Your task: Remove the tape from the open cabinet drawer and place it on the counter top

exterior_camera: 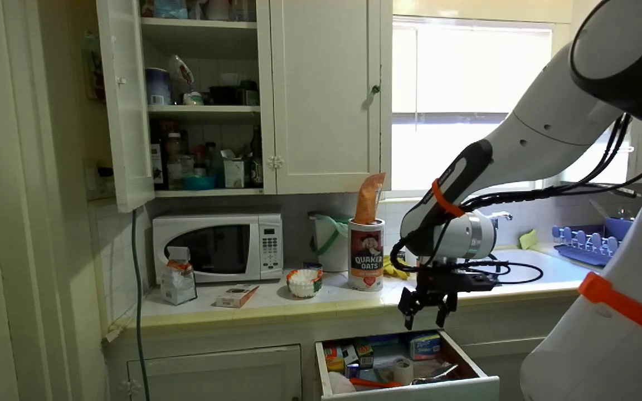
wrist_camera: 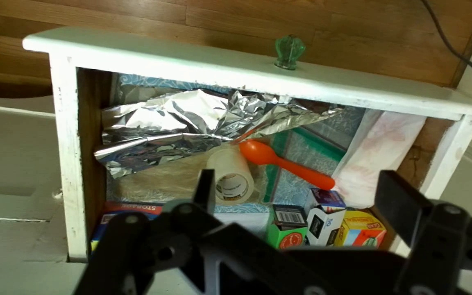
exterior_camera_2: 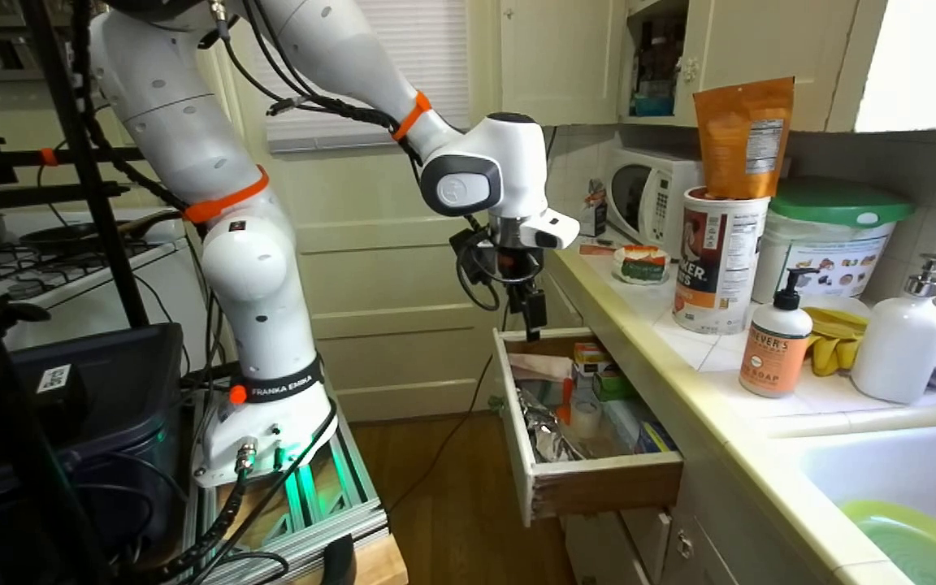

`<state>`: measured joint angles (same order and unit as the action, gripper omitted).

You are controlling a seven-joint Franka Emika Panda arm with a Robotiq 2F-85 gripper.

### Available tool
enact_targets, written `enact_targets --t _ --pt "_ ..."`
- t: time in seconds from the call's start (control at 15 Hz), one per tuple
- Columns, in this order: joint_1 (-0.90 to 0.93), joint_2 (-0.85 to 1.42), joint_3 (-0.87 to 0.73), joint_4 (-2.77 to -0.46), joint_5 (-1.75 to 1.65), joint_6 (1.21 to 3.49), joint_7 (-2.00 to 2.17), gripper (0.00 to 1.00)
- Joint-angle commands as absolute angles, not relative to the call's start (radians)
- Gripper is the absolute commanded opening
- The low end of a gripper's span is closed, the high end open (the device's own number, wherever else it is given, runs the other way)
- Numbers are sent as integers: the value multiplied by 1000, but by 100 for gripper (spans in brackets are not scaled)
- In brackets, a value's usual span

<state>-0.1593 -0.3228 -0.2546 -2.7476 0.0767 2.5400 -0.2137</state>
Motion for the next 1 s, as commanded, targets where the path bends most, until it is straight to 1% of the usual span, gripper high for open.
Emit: enact_targets --t 0.0,0.47,0.67,0.73,0.93 --pt "-158 -155 -270 -2694 115 2647 -198 100" --pt "-176 147 -240 -2538 194 2806 -243 100" --pt "-168 246 -224 -2448 244 2789 -262 100" --pt "-206 263 -176 -2423 245 2774 -250 100" --pt "-230 317 -113 -2367 268 2756 -233 100"
